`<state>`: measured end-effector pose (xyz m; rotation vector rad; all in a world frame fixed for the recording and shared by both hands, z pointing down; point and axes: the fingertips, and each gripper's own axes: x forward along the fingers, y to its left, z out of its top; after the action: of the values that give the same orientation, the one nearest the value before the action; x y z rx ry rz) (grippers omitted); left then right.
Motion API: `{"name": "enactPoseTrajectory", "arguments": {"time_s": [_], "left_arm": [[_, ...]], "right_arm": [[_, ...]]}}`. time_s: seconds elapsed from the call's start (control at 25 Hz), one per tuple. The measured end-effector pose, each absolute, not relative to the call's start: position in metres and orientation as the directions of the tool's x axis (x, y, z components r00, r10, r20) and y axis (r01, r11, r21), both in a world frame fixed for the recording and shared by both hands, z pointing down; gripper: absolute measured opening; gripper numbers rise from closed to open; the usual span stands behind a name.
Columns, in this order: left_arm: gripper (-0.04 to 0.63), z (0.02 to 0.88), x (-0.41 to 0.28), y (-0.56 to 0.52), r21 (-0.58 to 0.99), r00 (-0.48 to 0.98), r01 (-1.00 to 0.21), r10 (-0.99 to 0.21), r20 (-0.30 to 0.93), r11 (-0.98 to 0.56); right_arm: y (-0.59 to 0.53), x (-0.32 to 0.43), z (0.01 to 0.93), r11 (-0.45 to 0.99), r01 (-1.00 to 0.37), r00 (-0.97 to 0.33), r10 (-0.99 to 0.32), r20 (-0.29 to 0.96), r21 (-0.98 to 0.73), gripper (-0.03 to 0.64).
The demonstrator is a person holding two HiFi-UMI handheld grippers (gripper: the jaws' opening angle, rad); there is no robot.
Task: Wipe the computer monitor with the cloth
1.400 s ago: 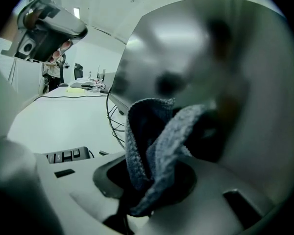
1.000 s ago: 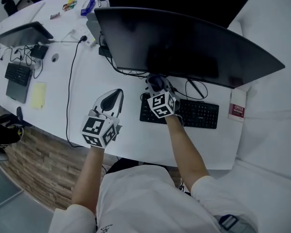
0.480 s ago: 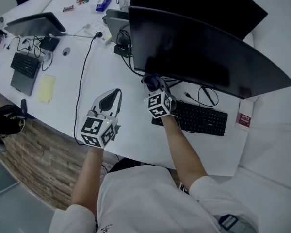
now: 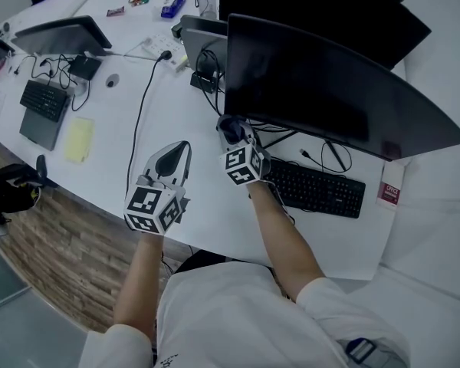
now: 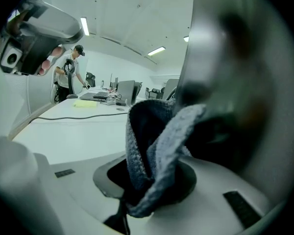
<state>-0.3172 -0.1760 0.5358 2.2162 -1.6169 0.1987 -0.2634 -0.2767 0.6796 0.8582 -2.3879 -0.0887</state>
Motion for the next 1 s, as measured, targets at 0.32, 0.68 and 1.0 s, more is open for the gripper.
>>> {"name": "enactPoseTrajectory", "arguments": {"time_s": [0.32,0.68,1.0], "left_arm": [[0.006,0.531,-0.329,-0.175,0.229,0.316,-0.941,-0.892,0.323,-0.25],[0.006,0.529,-0.33,-0.174,0.247,0.32,-0.936,-0.897,0.304,-0.25],[0.008,0.513,-0.329,-0.179,0.257,0.328,-0.93,-0.91,0.254,-0.263]], "right_arm": [[-0.275,-0.284,0.666,0.779,-0.573,-0.608,-0.612,0.505,0.255,0.103],[-0.281,-0.294,0.613,0.723,-0.615,-0.593,-0.687,0.419,0.315,0.103],[-0.285,-0.295,0.556,0.664,-0.613,-0.58,-0.746,0.328,0.427,0.103]]}}
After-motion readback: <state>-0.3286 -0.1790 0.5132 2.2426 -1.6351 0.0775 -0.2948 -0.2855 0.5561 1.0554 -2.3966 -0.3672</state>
